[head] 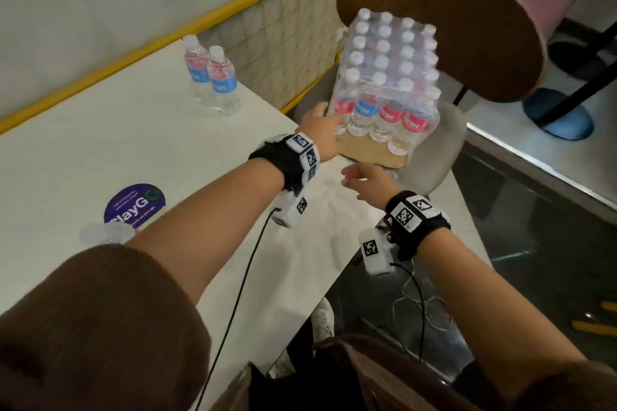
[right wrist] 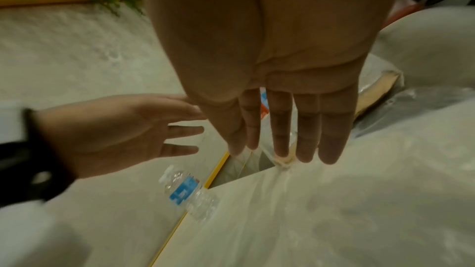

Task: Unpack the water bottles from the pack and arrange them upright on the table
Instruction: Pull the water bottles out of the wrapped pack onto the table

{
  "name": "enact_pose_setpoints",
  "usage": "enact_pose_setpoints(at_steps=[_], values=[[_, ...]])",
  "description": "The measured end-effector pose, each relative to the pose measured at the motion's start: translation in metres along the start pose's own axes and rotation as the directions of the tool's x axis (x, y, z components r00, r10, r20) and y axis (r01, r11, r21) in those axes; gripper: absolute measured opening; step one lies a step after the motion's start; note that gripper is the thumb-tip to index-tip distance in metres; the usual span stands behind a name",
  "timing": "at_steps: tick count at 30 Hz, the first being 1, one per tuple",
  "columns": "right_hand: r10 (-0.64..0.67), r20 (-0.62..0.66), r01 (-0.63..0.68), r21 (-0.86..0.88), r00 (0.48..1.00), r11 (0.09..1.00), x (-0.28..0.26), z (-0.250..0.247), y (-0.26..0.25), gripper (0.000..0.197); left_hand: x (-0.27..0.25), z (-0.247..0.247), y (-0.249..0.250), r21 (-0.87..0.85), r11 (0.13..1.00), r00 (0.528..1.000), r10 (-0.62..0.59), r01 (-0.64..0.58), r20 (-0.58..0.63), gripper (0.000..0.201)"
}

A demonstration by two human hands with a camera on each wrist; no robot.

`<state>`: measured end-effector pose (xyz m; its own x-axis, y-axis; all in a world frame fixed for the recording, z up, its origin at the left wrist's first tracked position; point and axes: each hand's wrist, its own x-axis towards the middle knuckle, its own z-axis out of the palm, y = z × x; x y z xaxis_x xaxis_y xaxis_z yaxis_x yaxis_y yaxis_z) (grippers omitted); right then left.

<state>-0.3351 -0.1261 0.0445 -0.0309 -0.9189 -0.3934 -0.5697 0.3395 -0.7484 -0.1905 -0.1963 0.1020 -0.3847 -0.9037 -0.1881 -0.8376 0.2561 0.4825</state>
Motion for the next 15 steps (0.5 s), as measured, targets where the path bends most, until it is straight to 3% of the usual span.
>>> enact_pose_setpoints(at_steps=[4,8,12,15], values=[[-0.012,-0.033,0.013,0.028,0.999,1.000,0.012,-0.025,0.001,0.031,0.053,0.002,0.013,0.109,0.994,0.999,-0.033,0.030,0.024,0.057],[-0.007,-0.085,0.009,0.021,0.996,1.000,0.035,-0.053,-0.010,0.043,0.078,0.009,0.014,0.094,0.996,0.999,0.009,-0.006,-0.033,0.034],[-0.059,-0.124,0.061,0.016,0.991,0.998,0.059,-0.065,-0.031,0.058,0.081,0.013,0.011,0.053,0.999,0.996,-0.003,0.008,-0.086,0.060],[-0.082,-0.168,0.098,0.085,0.982,0.992,0.082,-0.071,-0.048,0.049,0.079,0.012,0.010,0.048,0.999,0.996,0.013,-0.009,-0.087,0.063]])
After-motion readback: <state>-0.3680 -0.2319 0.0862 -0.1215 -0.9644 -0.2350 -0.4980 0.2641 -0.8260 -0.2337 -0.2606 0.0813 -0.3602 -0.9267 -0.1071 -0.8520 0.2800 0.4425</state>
